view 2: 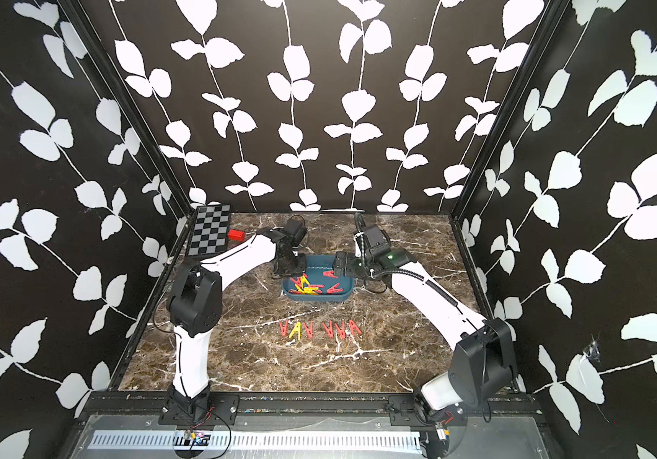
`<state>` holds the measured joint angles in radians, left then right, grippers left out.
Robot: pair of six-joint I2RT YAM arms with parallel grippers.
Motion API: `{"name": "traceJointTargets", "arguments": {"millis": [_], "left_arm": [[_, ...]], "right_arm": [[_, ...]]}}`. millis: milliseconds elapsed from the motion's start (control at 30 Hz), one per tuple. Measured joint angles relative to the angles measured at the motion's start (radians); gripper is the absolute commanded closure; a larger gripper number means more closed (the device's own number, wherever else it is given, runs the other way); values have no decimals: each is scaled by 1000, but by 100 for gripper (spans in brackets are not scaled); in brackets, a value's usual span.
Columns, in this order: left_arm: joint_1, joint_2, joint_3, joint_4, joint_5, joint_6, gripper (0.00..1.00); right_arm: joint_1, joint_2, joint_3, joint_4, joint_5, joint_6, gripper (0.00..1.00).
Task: Take the clothespins out of the storage box
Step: Pick up the clothespin from the storage box.
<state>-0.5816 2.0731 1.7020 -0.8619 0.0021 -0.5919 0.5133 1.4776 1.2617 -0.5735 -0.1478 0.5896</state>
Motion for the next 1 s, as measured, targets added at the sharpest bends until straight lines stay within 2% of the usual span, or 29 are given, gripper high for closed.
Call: {"name": "traceJointTargets", "arguments": {"millis": [533, 800, 1000], "left_arm": [[27, 87, 67, -46, -34, 42, 80], [27, 106, 78, -104, -62, -4, 73], [27, 123, 110, -135, -71, -47, 73]], "right_arm": [[-19, 8, 3, 0, -18, -6, 1], [-19, 8, 1, 0, -18, -6, 1], [-23, 8, 1, 1, -20, -6, 1]]}}
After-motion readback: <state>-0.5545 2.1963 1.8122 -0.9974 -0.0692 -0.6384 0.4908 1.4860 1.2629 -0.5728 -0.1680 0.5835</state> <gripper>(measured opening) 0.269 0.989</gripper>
